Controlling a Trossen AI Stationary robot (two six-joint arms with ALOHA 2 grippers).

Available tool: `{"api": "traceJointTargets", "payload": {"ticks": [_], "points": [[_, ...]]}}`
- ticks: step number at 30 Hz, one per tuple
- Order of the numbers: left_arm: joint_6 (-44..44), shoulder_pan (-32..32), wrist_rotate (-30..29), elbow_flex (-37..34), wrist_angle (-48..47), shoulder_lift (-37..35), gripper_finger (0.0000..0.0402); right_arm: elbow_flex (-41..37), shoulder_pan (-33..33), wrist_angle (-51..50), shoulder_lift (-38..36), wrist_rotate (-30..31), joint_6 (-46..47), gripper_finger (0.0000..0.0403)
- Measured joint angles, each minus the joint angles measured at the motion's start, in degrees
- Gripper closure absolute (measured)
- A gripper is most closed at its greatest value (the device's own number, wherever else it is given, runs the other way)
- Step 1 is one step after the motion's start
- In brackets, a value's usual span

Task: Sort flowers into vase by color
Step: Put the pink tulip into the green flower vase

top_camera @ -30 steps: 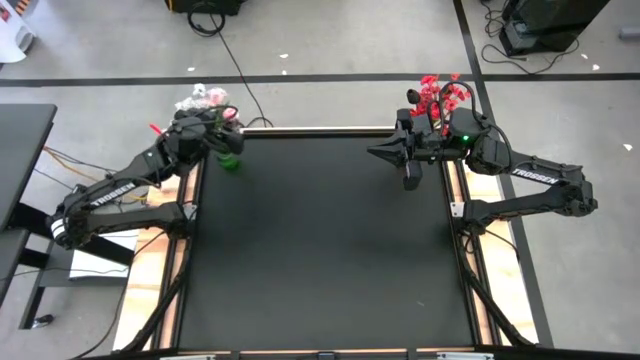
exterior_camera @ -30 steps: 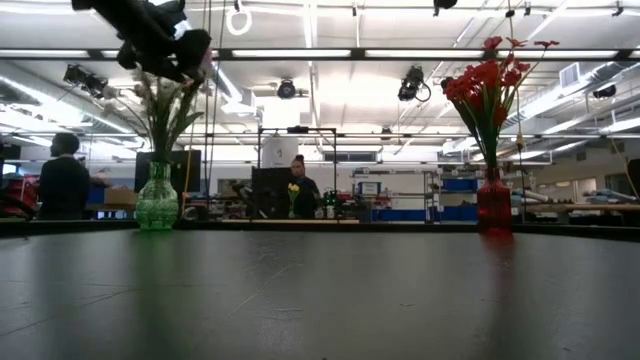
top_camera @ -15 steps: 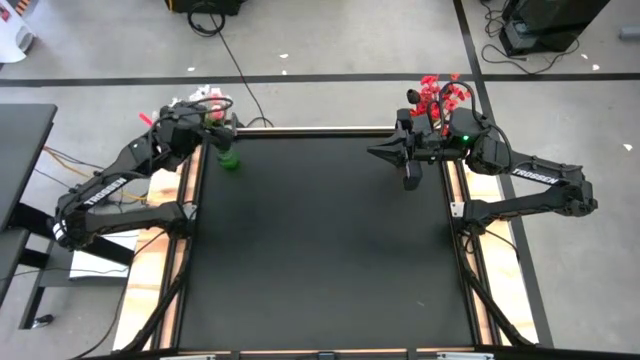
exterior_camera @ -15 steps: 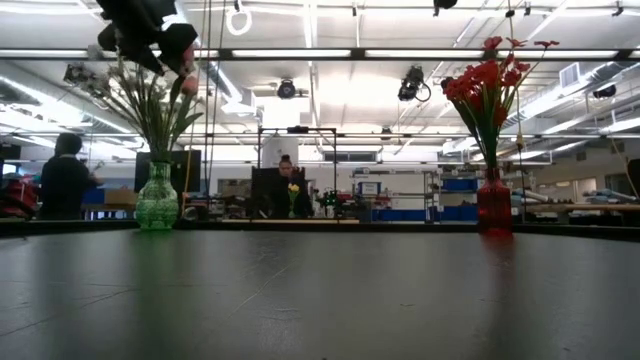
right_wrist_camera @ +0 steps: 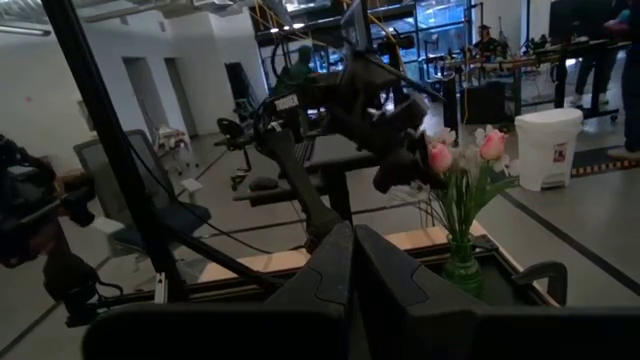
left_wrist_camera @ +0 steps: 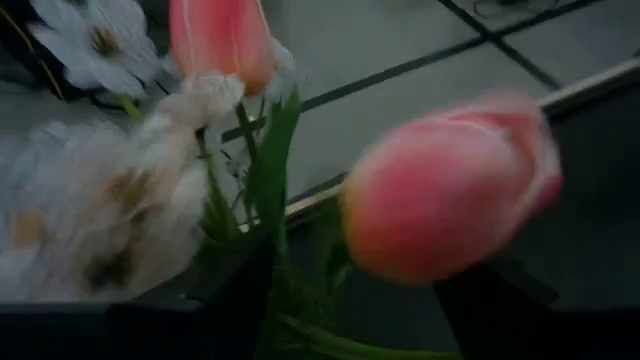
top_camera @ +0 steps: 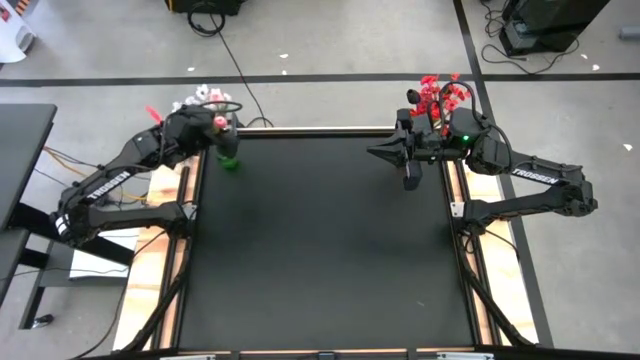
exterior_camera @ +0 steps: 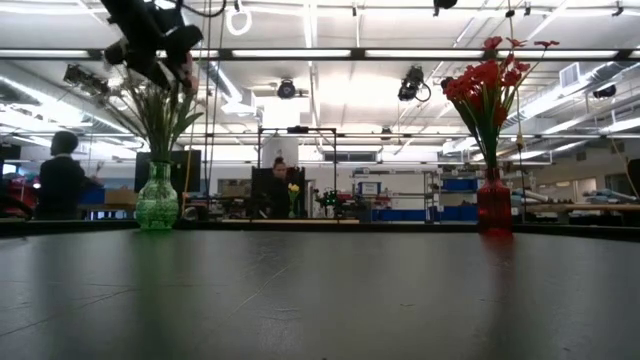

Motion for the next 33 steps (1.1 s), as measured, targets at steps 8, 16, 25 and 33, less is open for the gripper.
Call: {"api": "traceJointTargets", "payload": {"ticks": [8,16,25,33], "points": [[11.0,0.0,4.2,10.8,-15.0,4.9,0.0063,0.0,0.0,0.0,0.0,0.0,0.0,0.0379],[13.6,0.0,13.5,11.7,-15.7,14.1,0.0012,0.0,0.0,0.0,0.0,0.0,0.0,0.0379],[10.0,0.0,15.1,15.1,-16.5,15.4,0.0005,0.0,0.0,0.0,0.0,0.0,0.0,0.0379],[15.7,0.0,9.2,23.7,-15.8,15.2,0.0005,0.0,0.0,0.0,0.0,0.0,0.0,0.0379]]}}
